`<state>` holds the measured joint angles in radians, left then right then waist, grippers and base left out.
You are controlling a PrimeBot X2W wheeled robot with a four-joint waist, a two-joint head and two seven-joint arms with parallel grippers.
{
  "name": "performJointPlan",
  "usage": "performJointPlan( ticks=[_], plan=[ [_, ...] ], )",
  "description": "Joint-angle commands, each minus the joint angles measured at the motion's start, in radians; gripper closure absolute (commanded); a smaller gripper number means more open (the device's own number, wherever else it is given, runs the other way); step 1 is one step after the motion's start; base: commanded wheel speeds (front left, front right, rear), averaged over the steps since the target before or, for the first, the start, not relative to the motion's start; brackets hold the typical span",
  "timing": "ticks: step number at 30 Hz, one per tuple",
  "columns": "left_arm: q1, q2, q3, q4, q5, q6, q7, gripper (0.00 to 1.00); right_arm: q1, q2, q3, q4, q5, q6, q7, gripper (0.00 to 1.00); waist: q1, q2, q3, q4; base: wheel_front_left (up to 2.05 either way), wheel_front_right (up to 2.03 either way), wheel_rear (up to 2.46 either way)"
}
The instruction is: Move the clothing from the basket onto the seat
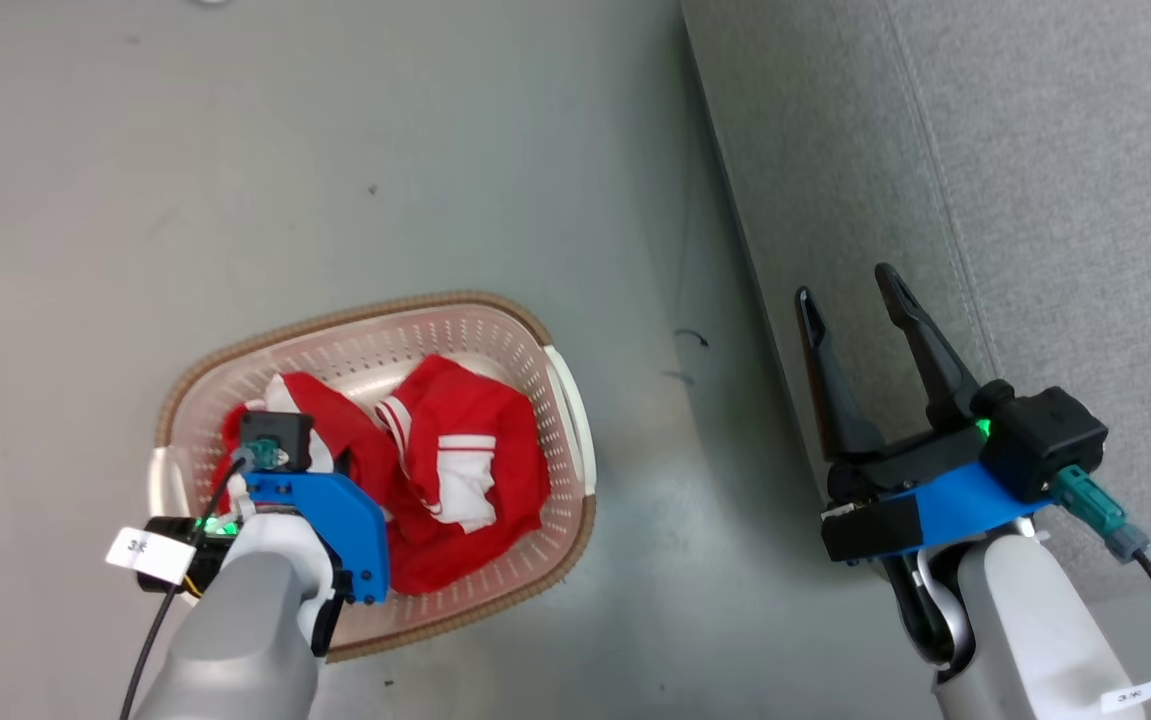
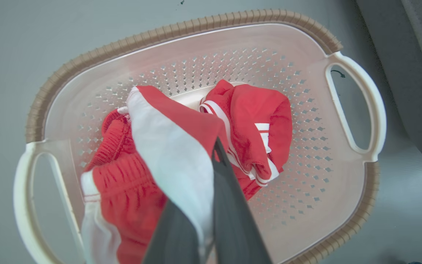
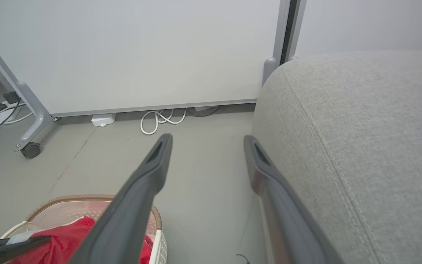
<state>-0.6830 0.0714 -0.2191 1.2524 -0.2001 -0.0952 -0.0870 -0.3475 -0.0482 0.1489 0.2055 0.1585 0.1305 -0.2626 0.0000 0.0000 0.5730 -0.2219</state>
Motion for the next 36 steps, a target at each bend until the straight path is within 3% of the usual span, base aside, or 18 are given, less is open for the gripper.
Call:
performJointPlan(
  ticks=[1,10,19,36],
  plan=[
    [0.012,-0.007,-0.01,-0.001,-0.005,-0.01,-0.015,1.0,0.019,-0.004,-0.008,0.01,-0.012,0.0,-0.003,0.0,0.0,0.0,-0.086,0.042,0.0,0.0,0.0],
    [0.048,-0.021,-0.077,-0.034,-0.058,-0.036,-0.043,1.0,0.066,-0.004,-0.01,0.052,-0.029,0.0,-0.003,0.0,0.0,0.0,-0.255,0.1,0.0,0.0,0.0],
    [0.116,-0.021,-0.292,-0.235,-0.239,-0.035,0.007,1.0,0.145,-0.004,0.012,0.097,-0.021,0.0,-0.003,0.0,0.0,0.0,-0.409,0.129,0.0,0.0,0.0],
    [0.036,-0.021,-0.538,-0.523,-0.423,-0.036,0.014,1.0,0.205,-0.004,0.053,0.132,-0.026,0.0,0.008,0.0,0.0,0.0,-0.541,0.137,0.0,0.0,0.0]
  ],
)
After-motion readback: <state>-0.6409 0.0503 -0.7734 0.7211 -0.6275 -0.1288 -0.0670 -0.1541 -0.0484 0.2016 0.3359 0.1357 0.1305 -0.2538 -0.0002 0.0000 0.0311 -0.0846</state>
